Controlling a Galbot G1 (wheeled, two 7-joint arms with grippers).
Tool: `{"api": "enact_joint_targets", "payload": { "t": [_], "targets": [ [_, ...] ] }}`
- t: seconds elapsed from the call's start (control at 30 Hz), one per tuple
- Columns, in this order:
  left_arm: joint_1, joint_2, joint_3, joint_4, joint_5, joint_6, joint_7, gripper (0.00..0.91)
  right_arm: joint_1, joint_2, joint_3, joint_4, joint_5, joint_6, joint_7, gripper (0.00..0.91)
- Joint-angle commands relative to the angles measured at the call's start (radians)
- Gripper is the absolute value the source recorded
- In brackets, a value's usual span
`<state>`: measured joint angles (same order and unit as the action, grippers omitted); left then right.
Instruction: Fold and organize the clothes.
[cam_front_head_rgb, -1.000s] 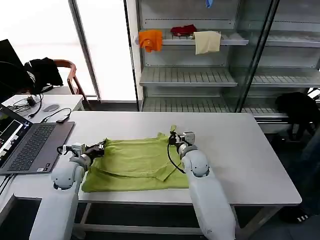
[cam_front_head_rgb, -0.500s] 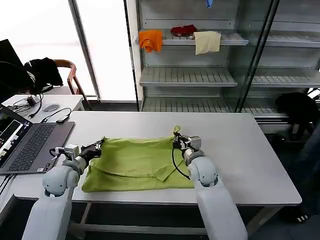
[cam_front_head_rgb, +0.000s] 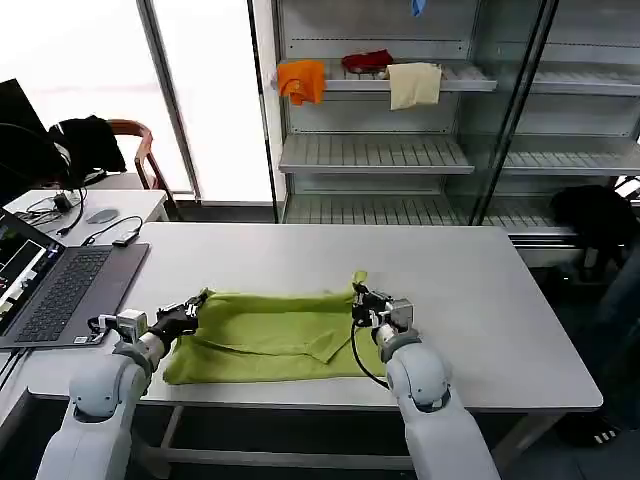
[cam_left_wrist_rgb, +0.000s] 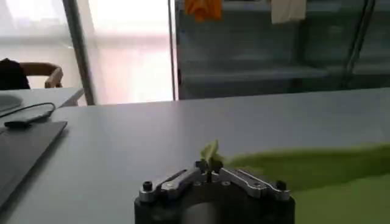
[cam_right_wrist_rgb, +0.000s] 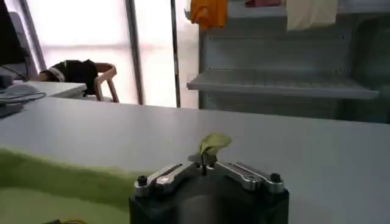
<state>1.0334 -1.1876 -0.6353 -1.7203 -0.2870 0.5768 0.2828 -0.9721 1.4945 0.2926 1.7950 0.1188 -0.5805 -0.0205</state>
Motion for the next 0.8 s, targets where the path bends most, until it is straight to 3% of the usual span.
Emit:
{"api": "enact_joint_targets", "payload": {
  "t": [0.03, 0.8],
  "targets": [
    [0.071, 0.014, -0.03, -0.037, -0.023, -0.001, 0.015, 0.01, -0.112, -0.006, 0.012, 0.065, -0.009, 0.001, -0.005, 0.0],
    [0.165, 0.01, -0.057, -0.111, 0.022, -0.038, 0.048, 0.01, -0.2, -0.008, 0.036, 0.149, -0.044, 0.001, -0.011, 0.0]
  ]
}}
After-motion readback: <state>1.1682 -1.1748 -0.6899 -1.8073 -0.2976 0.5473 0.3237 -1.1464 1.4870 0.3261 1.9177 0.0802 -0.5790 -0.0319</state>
